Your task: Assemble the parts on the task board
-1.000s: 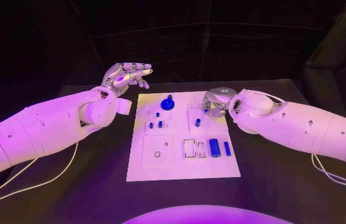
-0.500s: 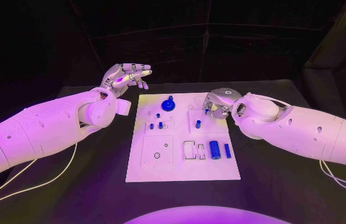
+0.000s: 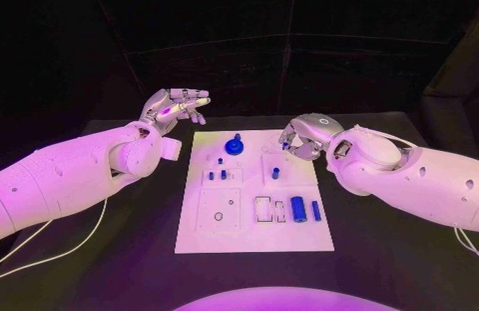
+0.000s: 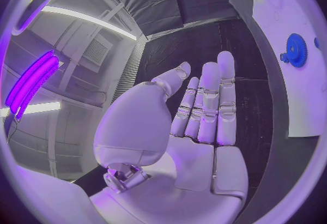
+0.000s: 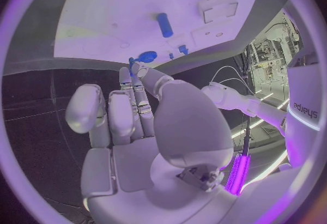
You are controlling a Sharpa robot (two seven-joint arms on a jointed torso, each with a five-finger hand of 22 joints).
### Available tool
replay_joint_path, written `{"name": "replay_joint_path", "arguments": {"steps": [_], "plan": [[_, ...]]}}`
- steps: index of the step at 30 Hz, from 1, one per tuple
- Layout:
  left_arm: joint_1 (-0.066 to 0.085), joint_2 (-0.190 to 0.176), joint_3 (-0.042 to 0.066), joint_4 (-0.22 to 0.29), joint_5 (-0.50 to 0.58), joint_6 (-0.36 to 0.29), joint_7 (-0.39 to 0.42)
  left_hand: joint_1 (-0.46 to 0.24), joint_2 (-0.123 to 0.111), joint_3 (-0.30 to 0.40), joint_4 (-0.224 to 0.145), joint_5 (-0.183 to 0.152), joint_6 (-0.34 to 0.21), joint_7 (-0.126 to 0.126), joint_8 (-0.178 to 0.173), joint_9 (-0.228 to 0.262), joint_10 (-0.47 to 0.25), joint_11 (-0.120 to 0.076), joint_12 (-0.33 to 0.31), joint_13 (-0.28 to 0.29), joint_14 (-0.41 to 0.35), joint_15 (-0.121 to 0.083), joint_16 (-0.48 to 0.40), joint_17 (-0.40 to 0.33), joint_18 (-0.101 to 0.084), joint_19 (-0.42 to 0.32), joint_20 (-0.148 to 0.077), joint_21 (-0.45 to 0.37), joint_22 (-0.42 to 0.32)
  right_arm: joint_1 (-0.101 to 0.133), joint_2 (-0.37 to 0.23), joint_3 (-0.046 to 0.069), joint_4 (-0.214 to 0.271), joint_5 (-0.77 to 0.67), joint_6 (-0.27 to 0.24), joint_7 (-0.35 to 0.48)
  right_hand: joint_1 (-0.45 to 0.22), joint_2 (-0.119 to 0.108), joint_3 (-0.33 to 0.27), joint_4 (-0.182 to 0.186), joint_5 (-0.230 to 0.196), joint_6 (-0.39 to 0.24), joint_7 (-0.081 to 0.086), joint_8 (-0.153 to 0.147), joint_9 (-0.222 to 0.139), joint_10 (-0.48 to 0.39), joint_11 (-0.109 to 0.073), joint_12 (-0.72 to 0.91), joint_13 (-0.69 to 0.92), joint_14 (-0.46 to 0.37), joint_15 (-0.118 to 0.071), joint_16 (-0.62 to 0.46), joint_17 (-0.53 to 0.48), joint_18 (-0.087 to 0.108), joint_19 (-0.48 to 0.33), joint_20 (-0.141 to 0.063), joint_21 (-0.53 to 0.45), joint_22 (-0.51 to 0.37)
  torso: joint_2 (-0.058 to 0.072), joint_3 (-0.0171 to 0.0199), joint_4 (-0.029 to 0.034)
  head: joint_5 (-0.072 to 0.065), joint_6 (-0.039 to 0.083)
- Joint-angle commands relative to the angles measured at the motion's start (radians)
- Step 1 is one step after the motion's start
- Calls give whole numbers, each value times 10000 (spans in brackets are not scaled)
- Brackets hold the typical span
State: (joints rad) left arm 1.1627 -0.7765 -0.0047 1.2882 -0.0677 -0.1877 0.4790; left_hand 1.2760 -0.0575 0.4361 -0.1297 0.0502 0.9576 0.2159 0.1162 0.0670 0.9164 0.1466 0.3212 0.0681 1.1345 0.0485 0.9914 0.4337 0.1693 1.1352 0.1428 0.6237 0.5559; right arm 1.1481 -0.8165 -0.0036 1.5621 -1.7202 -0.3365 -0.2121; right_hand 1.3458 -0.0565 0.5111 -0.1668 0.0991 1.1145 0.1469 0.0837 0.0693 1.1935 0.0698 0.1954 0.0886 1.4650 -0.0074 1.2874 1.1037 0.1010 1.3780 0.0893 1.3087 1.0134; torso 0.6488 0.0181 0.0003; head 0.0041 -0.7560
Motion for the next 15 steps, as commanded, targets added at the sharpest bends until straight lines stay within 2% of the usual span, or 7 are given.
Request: {"name": "replay_joint_path", "arguments": {"steps": [1,6,11,13,15], "plan": [[18,30,9,-15,-39,14,52,61,52,8,-49,33,-39,14,49,0,-53,-16,44,-8,-64,-1,-32,-8,133,-86,-6,-59,-9,27,-5,47,515,344,-542,70,-92,-5,94,-19,-61,89,-5,-69,1,92,-3,-54,-12,334,-88,48,23,-4,66,-2,44,20,16,17,-15,65,-1],[18,86,9,-19,-39,33,55,59,50,5,-48,33,-43,17,50,0,-58,-14,49,-8,-68,1,-34,-15,132,-88,-5,-62,-12,27,213,73,1040,595,-557,249,-88,-17,149,-29,-42,101,-5,-74,1,101,-3,-61,-20,334,-91,54,22,-3,66,-5,48,20,21,-12,13,148,-15],[18,134,9,-15,-39,44,52,59,50,5,-48,33,-43,17,50,0,-58,-14,49,-8,-68,1,-34,-15,132,-88,-5,-62,-12,-5,616,61,1205,692,-435,420,-88,-21,165,-32,-35,102,-4,-76,0,103,-3,-64,-22,334,-91,55,20,-2,64,-6,46,14,23,-16,27,317,-65],[18,158,9,-15,-39,47,48,55,50,2,-46,32,-45,20,53,0,-63,-11,55,-8,-72,3,-36,-21,131,-90,-3,-65,-14,-68,852,14,1192,712,-357,512,-88,-21,174,-32,-30,103,-3,-77,0,104,-1,-65,-24,334,-92,56,19,1,58,-7,39,-3,23,-13,18,432,-117],[18,178,9,-17,-38,50,48,55,50,2,-46,32,-45,20,53,0,-63,-11,55,-8,-72,3,-36,-21,131,-90,-3,-65,-14,-174,1006,-84,1182,721,-298,579,-89,-22,186,-33,-23,102,-1,-80,-1,104,0,-69,-26,332,-92,53,11,2,56,-8,37,-7,20,-17,11,525,-163]]}}
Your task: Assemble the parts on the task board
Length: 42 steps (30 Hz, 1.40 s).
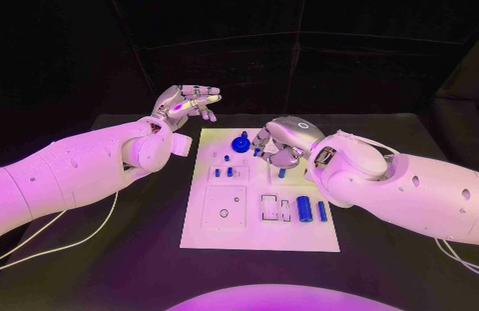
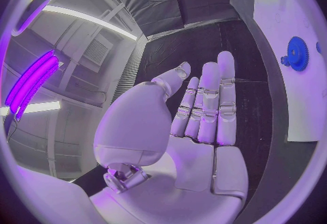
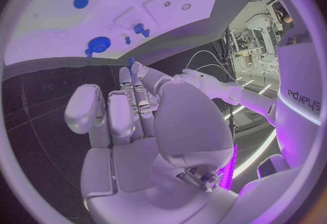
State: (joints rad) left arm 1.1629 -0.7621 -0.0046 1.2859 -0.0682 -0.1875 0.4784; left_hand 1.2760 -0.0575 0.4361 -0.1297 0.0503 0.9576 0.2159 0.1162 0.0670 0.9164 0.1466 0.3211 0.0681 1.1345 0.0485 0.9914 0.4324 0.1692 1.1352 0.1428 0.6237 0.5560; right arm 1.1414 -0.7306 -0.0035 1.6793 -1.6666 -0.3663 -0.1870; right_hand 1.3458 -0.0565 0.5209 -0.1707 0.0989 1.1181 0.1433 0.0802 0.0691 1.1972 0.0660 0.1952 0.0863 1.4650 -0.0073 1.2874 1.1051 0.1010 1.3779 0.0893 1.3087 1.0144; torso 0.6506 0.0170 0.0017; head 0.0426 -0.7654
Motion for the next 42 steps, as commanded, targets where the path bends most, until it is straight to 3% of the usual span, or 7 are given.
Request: {"name": "replay_joint_path", "arguments": {"steps": [1,2,7,12,24,42], "plan": [[16,43,9,8,-33,49,53,55,50,2,-46,32,-45,20,53,0,-63,-11,55,-8,-72,3,-36,-7,132,-90,-3,-65,-15,-189,236,-130,-6,187,47,362,-89,-21,88,6,-20,67,34,-45,2,66,37,-67,-3,333,-92,53,-2,2,57,-8,38,-17,0,-5,-5,183,-88],[16,48,9,11,-33,49,53,55,50,2,-46,32,-45,20,53,0,-63,-11,55,-8,-72,3,-36,-7,132,-90,-3,-65,-15,-243,296,-155,-27,181,76,386,-90,-23,95,5,-15,65,35,-47,1,65,39,-70,-5,332,-92,54,-3,2,57,-8,38,-16,2,-13,-2,231,-107],[17,70,9,29,-33,53,51,55,50,2,-46,32,-45,20,53,0,-63,-11,55,-8,-72,3,-36,-7,132,-90,-3,-65,-15,-503,601,-364,-235,157,276,507,-94,-30,124,3,7,58,42,-57,-2,59,44,-80,-12,330,-90,50,-15,6,49,-9,31,-35,5,10,-15,403,-182],[18,97,9,36,-33,60,55,49,52,-1,-42,32,-46,21,57,1,-67,-10,64,-7,-76,6,-38,-15,131,-92,-1,-68,-18,-771,885,-459,-470,105,513,605,-100,-34,139,4,20,52,47,-63,-4,55,47,-86,-16,329,-88,51,-18,5,48,-9,32,-34,7,7,-20,500,-249],[18,145,10,37,-33,78,49,49,52,-1,-42,32,-46,21,57,1,-67,-10,64,-7,-76,6,-38,-15,131,-92,-1,-68,-18,-1103,1295,-504,-920,-42,839,707,-107,-35,156,7,36,46,52,-70,-5,50,53,-93,-21,329,-86,58,-11,5,46,-8,33,-34,2,7,-20,675,-370],[18,153,10,29,-33,118,21,49,52,-1,-42,32,-46,21,57,1,-67,-10,64,-7,-76,6,-38,-15,131,-92,-1,-68,-18,-1254,1500,-510,-1228,-237,1132,632,-138,-43,179,21,48,32,65,-84,-9,35,64,-110,-32,324,-78,47,-39,11,30,-6,18,-69,1,10,-16,761,-435]]}}
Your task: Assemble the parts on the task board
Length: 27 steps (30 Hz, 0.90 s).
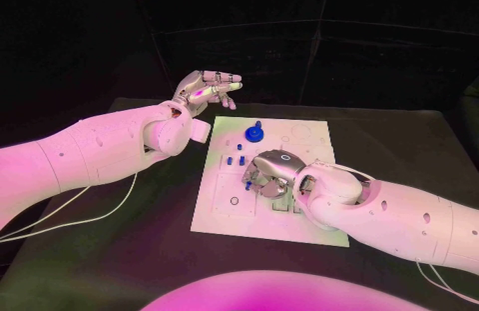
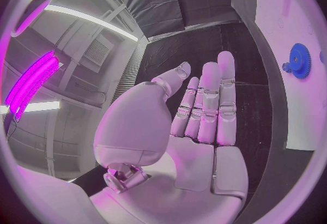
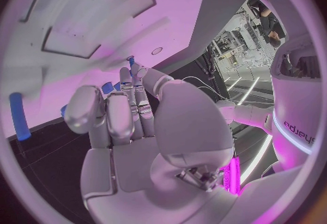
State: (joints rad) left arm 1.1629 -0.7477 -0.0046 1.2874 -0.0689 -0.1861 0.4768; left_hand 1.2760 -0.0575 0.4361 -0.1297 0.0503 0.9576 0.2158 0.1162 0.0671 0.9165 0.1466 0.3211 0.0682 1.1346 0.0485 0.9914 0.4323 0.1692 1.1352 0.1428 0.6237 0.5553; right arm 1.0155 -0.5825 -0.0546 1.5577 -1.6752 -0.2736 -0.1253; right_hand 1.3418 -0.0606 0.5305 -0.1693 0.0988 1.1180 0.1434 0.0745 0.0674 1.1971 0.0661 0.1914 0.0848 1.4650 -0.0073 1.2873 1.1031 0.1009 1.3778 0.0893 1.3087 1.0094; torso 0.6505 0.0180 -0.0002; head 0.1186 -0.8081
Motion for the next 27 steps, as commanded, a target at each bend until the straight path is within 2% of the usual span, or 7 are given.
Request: {"name": "replay_joint_path", "arguments": {"steps": [1,12,15,21,27], "plan": [[18,9,9,14,-26,105,35,49,52,-2,-42,32,-47,22,57,1,-67,-10,64,-7,-77,5,-38,-14,132,-92,-1,-68,-11,2,24,2,-20,-156,229,12,-101,-3,84,8,49,33,65,-29,8,35,64,-72,-18,324,-77,47,-21,12,30,-6,17,-22,0,-3,5,0,-9],[18,4,9,11,-26,120,13,36,58,-10,-32,32,-49,24,69,3,-77,-7,87,-5,-87,11,-43,-35,130,-99,4,-78,-20,-27,101,-4,-91,-251,591,-122,-129,-13,90,22,44,28,68,-35,7,29,69,-81,-24,318,-73,34,-49,16,16,-2,3,-52,-5,-1,-7,15,-43],[18,2,9,13,-26,124,6,36,58,-10,-32,32,-49,24,69,3,-77,-7,87,-5,-87,11,-43,-35,130,-99,4,-78,-20,-31,112,-6,-116,-305,648,-167,-206,-73,103,46,29,-41,87,-75,-4,-50,92,-141,-57,300,-54,3,-110,25,-16,12,-25,-108,-1,-2,0,17,-52],[19,-2,9,8,-26,130,-8,36,58,-10,-32,32,-49,24,69,3,-77,-7,87,-5,-87,11,-43,-35,130,-99,4,-78,-20,-35,155,-15,-169,-346,631,-193,-483,-296,101,162,96,-384,221,-131,-30,-612,264,-481,-213,235,77,-110,-313,62,-153,108,-169,-374,-3,-2,5,7,-49],[19,-3,9,4,-26,147,-25,36,58,-10,-32,32,-49,24,69,3,-77,-7,87,-5,-87,11,-43,-35,130,-99,4,-78,-20,-38,146,-22,-177,-355,224,-200,-621,-514,67,222,118,-809,306,-137,-37,-1241,415,-713,-229,97,200,-369,-720,171,-428,209,-494,-964,0,2,0,0,-53]]}}
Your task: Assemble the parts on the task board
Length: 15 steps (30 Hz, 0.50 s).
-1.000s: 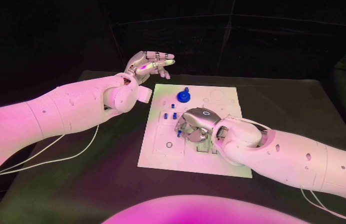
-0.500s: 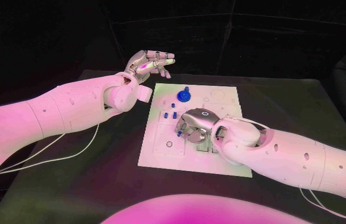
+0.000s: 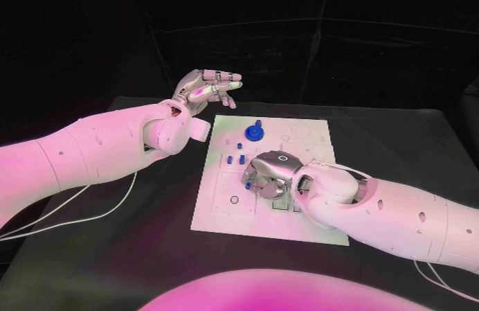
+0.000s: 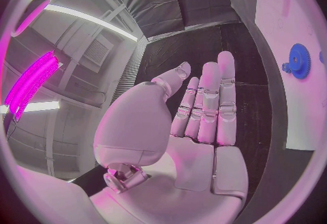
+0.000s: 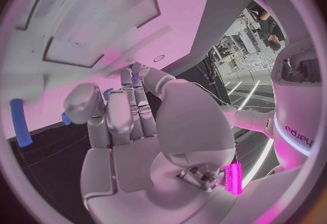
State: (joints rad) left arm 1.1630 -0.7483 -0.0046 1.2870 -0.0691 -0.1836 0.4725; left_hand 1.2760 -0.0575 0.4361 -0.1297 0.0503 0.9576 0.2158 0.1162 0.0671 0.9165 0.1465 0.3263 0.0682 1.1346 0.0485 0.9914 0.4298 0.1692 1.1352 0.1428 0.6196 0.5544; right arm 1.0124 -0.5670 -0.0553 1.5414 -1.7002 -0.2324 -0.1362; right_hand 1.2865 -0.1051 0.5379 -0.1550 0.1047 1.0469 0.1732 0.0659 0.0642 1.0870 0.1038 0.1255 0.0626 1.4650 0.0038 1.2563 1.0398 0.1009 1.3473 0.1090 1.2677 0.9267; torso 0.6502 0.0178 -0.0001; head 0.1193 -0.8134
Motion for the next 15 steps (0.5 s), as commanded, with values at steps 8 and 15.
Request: {"name": "replay_joint_path", "arguments": {"steps": [8,15], "plan": [[18,-5,9,2,-24,150,-3,36,58,-10,-32,32,-49,24,69,3,-77,-7,35,-6,-87,11,-43,-10,129,-99,3,-37,-10,-35,-238,-17,249,-39,-1169,57,-65,-160,-41,86,69,-324,52,-54,-5,-349,88,-43,10,37,125,-171,-265,209,-221,47,-215,-350,0,12,-6,-31,32],[17,-32,8,-13,-24,164,-18,36,58,-10,-32,32,-49,24,69,3,-77,-7,35,-6,-87,11,-43,-10,129,-99,3,-37,-10,-26,-984,-1,1026,41,-1795,58,-70,-204,-65,93,112,-384,52,-47,0,-341,87,9,22,53,127,-161,-262,213,-220,53,-228,-364,-25,4,-27,-77,82]]}}
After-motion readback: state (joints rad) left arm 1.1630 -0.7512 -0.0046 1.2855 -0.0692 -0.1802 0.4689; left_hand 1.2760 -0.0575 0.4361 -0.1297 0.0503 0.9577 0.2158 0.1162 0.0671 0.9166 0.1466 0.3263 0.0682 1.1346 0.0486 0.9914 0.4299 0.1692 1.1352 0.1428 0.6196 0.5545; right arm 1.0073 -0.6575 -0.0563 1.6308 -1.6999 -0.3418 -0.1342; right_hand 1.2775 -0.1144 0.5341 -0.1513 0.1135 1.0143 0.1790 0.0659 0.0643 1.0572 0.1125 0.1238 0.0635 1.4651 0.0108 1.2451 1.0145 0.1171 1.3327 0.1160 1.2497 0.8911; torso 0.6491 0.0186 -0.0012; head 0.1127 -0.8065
